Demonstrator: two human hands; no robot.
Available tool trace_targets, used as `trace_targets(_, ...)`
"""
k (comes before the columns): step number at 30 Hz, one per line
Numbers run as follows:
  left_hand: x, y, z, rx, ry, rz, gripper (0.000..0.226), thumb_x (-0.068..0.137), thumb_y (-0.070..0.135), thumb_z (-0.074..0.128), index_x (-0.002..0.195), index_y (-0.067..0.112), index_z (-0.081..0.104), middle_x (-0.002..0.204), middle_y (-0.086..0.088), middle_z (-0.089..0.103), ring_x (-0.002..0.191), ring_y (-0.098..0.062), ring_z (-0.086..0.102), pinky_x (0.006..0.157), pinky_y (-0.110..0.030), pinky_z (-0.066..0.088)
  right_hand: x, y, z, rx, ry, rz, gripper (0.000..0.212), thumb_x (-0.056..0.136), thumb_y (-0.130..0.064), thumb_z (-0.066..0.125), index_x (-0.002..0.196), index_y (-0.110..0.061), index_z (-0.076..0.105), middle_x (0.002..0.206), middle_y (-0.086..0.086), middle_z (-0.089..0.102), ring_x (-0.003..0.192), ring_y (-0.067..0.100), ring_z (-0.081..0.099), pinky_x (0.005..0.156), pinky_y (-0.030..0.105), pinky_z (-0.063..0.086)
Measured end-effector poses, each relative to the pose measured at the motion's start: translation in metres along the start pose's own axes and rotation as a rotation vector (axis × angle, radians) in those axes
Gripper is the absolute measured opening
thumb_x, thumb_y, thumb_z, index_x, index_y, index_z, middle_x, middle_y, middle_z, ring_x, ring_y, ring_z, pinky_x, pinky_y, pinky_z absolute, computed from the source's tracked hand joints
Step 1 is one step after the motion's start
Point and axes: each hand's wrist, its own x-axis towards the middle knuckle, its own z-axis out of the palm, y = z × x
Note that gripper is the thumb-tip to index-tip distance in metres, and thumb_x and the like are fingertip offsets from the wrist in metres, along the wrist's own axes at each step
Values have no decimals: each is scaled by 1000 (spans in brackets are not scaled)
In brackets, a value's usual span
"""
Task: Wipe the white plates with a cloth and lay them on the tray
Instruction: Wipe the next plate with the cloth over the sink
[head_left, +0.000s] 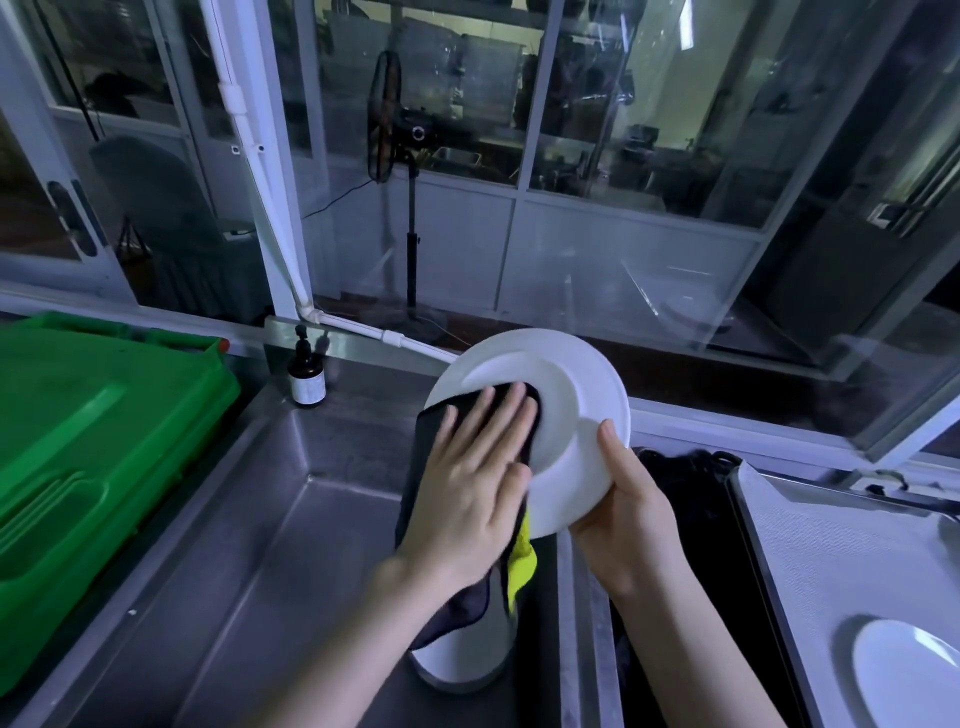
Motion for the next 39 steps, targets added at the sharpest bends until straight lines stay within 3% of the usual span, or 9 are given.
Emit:
trace_targets(3, 10, 2, -1, 10, -90, 113, 56, 102, 32, 26, 157, 21, 21, 165, 8, 14, 152, -11, 8, 123, -41, 15, -4, 10, 0, -23, -18, 22, 43, 98, -34, 52, 131, -10, 65, 133, 18, 64, 123, 31, 61, 104, 42, 50)
trace_targets(6, 29, -10, -11, -55, -95, 19, 54, 103, 31, 25, 155, 20, 18, 164, 5, 10, 152, -12, 5, 123, -41, 12, -5, 12, 0, -58, -3, 30, 44, 95, -33, 55, 129, -6, 65, 130, 22, 64, 123, 35, 61, 108, 48, 47)
trace_targets(10, 29, -13, -15, 4, -75, -59, 58, 101, 34, 23, 156, 19, 15, 165, 4, 5, 153, -14, 1, 123, -40, 8, -3, 5, 2, -87, 10, 13, 40, 92, -33, 59, 117, -4, 72, 121, 23, 69, 111, 33, 68, 86, 37, 59)
trace_targets(16, 17, 10, -7, 59, -125, 126, 61, 100, 30, 25, 158, 21, 12, 166, 12, 0, 153, -14, -5, 123, -40, 3, 3, 6, 5, -75, 2, 30, 45, 95, -34, 54, 130, -8, 64, 130, 19, 65, 123, 32, 61, 109, 48, 44)
trace_targets(22, -13, 2, 8, 195, -127, 263, 62, 100, 33, 31, 158, 20, 13, 166, 7, 5, 153, -21, 7, 121, -48, 17, 4, 0, 0, -13, 24, 35, 53, 94, -34, 57, 134, 1, 58, 134, 24, 61, 125, 34, 59, 111, 48, 40)
trace_targets(25, -26, -17, 10, 220, -132, 336, 63, 101, 37, 37, 158, 21, 14, 166, 4, 11, 152, -24, 12, 119, -50, 21, 1, -3, -1, -27, 31, 24, 55, 96, -37, 55, 136, 1, 54, 133, 24, 61, 125, 35, 60, 104, 45, 48)
trace_targets(28, -18, -30, 6, 120, -75, 259, 56, 103, 36, 30, 157, 21, 22, 165, 4, 17, 152, -23, 15, 120, -49, 20, -1, -3, -3, -42, 21, 18, 52, 98, -38, 52, 135, -1, 57, 131, 21, 64, 122, 32, 62, 91, 37, 57)
trace_targets(34, 9, -48, -6, -219, 4, -25, 52, 104, 20, 30, 154, 13, 23, 164, 1, 16, 153, -16, 7, 122, -49, 14, -7, -3, -11, -108, 11, 27, 54, 94, -42, 58, 134, -6, 60, 133, 18, 64, 124, 33, 61, 105, 50, 46)
trace_targets(39, 39, -31, -19, -96, -83, 74, 53, 101, 21, 34, 153, 11, 29, 161, 1, 25, 151, -19, 16, 120, -46, 22, -8, 1, -6, -177, -17, 72, 47, 90, -36, 63, 123, -3, 68, 125, 24, 66, 117, 38, 64, 98, 44, 54)
